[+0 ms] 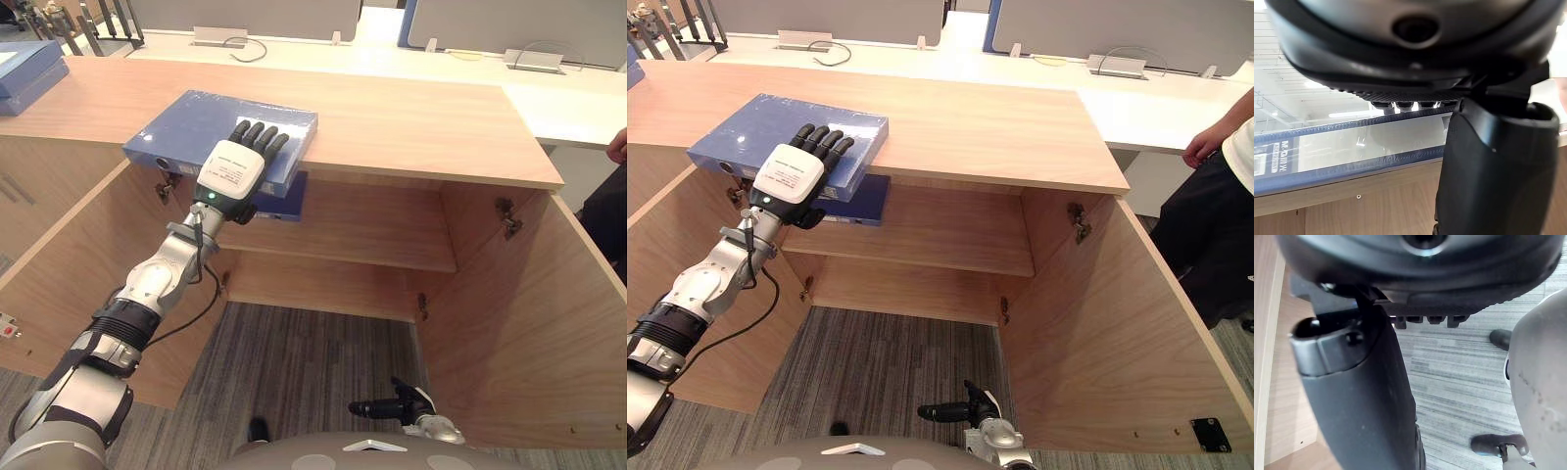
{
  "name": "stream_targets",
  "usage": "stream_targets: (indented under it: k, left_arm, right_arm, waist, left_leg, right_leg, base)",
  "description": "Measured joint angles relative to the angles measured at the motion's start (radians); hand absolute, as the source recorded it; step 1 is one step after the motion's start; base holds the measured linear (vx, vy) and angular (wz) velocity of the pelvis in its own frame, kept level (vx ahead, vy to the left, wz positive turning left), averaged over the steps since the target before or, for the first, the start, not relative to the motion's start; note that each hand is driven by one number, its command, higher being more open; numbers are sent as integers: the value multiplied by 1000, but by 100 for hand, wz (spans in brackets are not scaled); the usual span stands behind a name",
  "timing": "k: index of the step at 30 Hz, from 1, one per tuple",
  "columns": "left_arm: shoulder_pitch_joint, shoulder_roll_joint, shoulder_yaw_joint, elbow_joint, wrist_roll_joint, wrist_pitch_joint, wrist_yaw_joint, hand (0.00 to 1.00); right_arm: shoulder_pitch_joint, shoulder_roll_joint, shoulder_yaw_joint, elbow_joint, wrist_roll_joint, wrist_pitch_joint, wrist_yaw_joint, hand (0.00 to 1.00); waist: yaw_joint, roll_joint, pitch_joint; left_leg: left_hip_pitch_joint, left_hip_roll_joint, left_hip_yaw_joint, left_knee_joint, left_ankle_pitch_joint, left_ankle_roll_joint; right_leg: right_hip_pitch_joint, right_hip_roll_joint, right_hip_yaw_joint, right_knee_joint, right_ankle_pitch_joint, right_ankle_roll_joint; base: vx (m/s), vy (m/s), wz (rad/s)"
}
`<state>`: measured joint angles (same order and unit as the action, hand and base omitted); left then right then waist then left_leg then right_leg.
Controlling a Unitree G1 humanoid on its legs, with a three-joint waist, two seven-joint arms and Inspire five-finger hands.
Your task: Walk over to the cabinet, pick up the folder, carry it to the office cabinet, place the folder inside the office cabinet, then close the office cabinet door
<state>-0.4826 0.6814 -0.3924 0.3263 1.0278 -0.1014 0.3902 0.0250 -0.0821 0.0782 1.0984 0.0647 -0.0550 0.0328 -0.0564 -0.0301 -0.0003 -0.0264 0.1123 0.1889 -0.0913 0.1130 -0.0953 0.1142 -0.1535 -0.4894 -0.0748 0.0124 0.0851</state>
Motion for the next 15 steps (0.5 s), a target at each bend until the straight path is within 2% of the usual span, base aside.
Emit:
stream_targets:
  k: [9, 15]
  left_arm:
    - [-25, -3, 51, -31, -32, 3, 35, 0]
    - [-30, -12, 59, -149, -39, 8, 36, 0]
  right_arm:
    - [2, 0, 0, -3, 0, 0, 0, 100]
    - [3, -1, 0, -3, -1, 1, 0, 100]
  waist:
    - [2, -1, 1]
    - [3, -3, 3]
  left_leg:
    - [1, 1, -1, 0, -1, -1]
    - [-9, 3, -3, 0, 0, 0]
  right_leg:
    - [0, 0, 0, 3, -6, -9]
    - [-12, 0, 1, 14, -7, -5]
  base:
    - [0, 0, 0]
    - [0, 0, 0]
